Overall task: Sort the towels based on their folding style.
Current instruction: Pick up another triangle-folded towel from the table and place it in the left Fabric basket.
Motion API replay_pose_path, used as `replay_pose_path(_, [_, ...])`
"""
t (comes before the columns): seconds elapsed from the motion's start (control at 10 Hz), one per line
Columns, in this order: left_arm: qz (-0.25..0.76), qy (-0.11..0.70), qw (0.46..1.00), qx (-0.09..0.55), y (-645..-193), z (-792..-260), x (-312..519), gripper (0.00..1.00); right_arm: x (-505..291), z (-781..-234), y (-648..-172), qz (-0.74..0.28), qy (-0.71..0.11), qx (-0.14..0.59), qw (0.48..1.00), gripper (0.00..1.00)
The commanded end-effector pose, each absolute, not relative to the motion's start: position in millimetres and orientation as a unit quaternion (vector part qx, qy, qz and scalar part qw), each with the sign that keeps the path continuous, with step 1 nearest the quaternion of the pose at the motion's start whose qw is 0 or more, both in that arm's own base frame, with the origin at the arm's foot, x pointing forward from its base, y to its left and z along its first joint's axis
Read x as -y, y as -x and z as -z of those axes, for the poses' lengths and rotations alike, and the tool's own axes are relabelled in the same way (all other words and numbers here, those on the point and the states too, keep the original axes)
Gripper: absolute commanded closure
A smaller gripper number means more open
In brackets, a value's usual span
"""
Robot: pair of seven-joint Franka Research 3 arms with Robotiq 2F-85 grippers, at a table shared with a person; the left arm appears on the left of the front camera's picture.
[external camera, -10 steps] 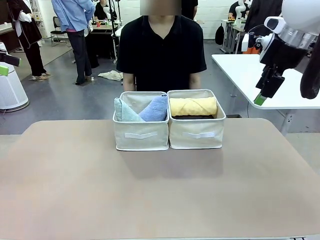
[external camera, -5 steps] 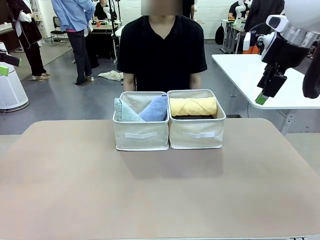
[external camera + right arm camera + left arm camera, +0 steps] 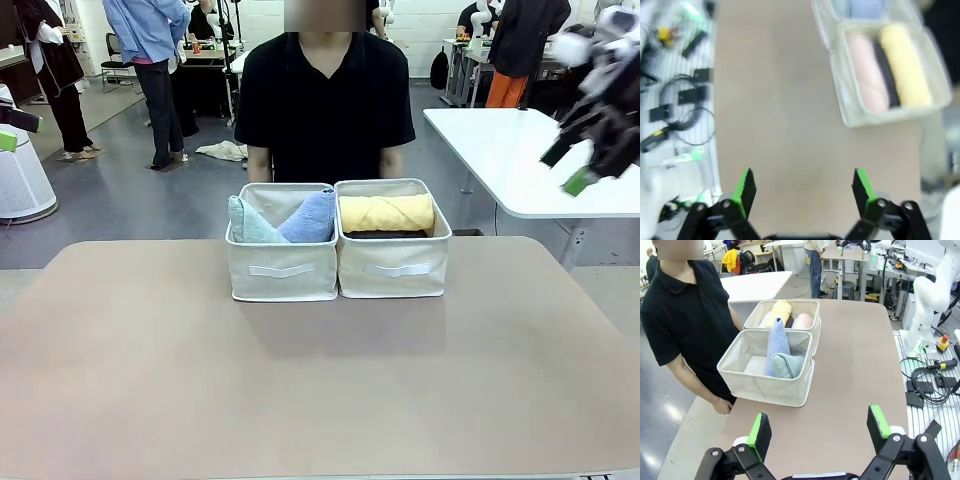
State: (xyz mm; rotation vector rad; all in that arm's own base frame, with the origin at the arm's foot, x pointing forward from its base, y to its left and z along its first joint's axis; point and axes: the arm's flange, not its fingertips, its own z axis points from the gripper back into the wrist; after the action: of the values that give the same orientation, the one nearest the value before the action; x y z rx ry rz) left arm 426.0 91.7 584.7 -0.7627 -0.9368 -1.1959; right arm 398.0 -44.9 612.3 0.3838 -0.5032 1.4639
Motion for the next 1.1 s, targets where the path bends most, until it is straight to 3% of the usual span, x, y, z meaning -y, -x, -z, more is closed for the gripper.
replay_pose_path(0.0, [0.529, 0.341, 0.655, 0.418, -424.6, -585.6, -92.0, 0.00, 107.0, -627.5, -387.9, -0.681, -0.257, 0.257, 0.636, 0.00])
replay_pose_path(0.3, [0.529, 0.341, 0.655, 0.418, -424.6, -585.6, -92.0, 0.00, 162.9, -582.6, -399.4, -0.612, -0.285, 0.337, 0.656, 0.00])
replay_pose_path(0.6, [0.529, 0.341, 0.655, 0.418, -424.6, -585.6, -92.0, 0.00, 197.3, -564.4, -377.2, -0.578, -0.304, 0.344, 0.675, 0.00])
replay_pose_path(1.0, [0.529, 0.341, 0.655, 0.418, -424.6, -585.6, -92.0, 0.00, 235.8, -582.5, -350.3, -0.602, -0.339, 0.380, 0.615, 0.00])
